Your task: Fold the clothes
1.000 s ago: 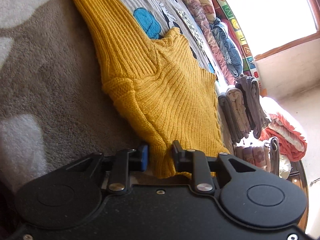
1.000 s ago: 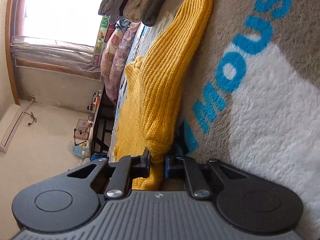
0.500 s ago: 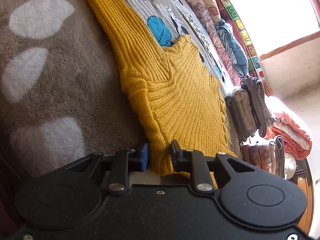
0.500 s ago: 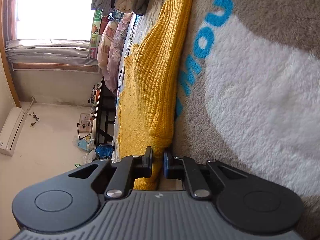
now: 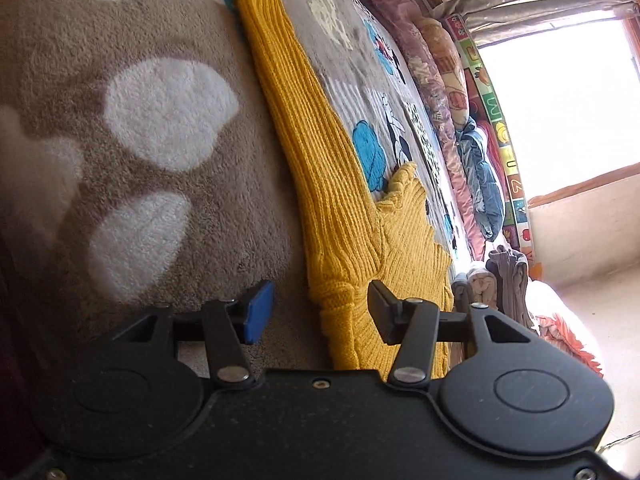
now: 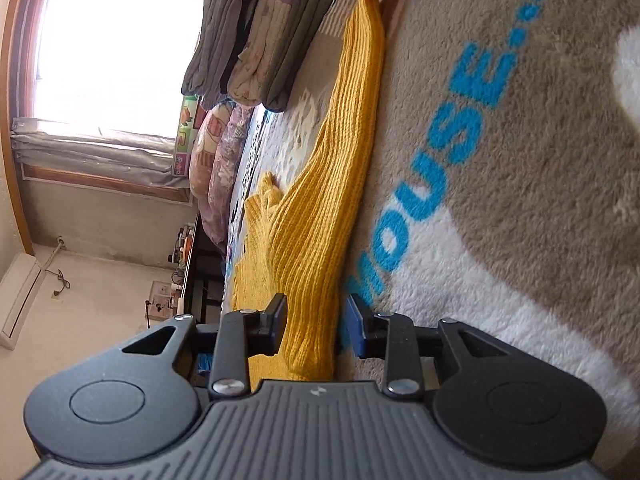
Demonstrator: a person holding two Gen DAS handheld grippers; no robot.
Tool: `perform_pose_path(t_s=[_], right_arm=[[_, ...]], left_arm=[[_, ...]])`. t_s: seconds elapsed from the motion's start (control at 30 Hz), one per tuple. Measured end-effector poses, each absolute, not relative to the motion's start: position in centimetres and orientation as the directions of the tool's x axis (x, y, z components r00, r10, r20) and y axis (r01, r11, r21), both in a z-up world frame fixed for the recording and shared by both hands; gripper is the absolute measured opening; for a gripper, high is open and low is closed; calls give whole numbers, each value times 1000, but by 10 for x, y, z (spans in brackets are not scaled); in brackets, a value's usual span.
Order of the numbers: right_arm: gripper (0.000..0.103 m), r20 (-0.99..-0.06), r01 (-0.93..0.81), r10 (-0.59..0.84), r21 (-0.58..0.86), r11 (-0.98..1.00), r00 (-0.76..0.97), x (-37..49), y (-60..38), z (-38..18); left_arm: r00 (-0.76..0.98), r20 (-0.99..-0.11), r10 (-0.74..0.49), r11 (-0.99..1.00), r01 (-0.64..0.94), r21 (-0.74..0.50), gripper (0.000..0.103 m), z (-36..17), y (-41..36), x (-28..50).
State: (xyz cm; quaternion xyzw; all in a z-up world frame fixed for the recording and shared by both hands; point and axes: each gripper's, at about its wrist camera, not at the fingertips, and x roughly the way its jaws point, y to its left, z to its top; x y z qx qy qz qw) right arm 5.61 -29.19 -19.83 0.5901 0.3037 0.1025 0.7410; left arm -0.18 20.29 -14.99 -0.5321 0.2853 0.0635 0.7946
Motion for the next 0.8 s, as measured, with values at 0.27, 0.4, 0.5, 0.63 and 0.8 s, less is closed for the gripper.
perform_pose_path(t_s=[0.27,0.4,0.5,0.63,0.8], right_arm=[[43,-339,238,400,930,281,852,71,-332,-203],[44,-354,221,404,914,341,843,81,-330,-202],[44,-360,204,404,902,379,841,86,-327,-199],[44,-352,181,415,900,397,839,96,-328,-199],[39,-344,154,419,893,424,840,106,-328,-201]], left_arm=[[852,-517,-87,384,-450,-806,52,-146,248,11],[851,-526,8,408,-483,-775,52,-143,279,23],[852,-522,32,397,-491,-776,52,-150,302,35],[861,-503,75,361,-494,-791,52,-156,329,48],[866,-486,116,378,-491,-785,44,-160,345,74]])
